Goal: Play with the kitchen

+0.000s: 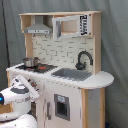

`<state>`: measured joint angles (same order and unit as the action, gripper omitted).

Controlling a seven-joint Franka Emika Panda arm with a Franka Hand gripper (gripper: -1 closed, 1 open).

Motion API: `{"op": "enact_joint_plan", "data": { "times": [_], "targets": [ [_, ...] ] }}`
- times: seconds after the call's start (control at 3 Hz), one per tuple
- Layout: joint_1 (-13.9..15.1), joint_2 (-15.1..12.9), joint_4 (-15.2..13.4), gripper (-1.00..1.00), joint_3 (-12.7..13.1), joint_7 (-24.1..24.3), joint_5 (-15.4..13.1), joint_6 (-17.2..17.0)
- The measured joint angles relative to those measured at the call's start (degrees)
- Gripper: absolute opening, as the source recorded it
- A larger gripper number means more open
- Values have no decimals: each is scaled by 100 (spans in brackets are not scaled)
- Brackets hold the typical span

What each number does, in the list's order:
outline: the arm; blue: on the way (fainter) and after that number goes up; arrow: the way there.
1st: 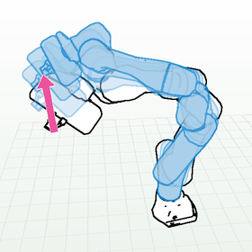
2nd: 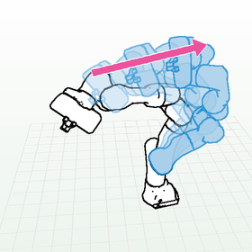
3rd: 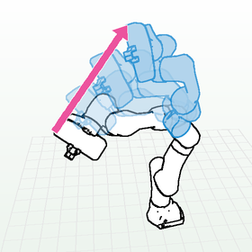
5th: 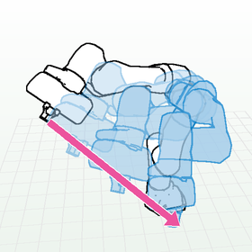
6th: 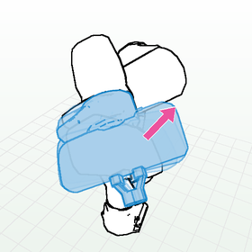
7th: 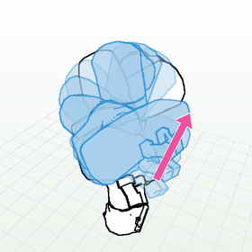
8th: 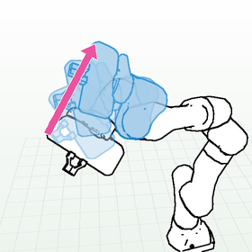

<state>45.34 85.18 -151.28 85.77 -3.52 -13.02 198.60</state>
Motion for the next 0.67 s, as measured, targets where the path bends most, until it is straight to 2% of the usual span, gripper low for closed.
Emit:
{"op": "enact_joint_plan", "data": {
  "times": [0.33, 0.67],
  "targets": [
    [295, 0, 297, 100, 153, 36, 358, -19],
    [295, 0, 297, 100, 152, 31, 358, -24]
  ]
}}
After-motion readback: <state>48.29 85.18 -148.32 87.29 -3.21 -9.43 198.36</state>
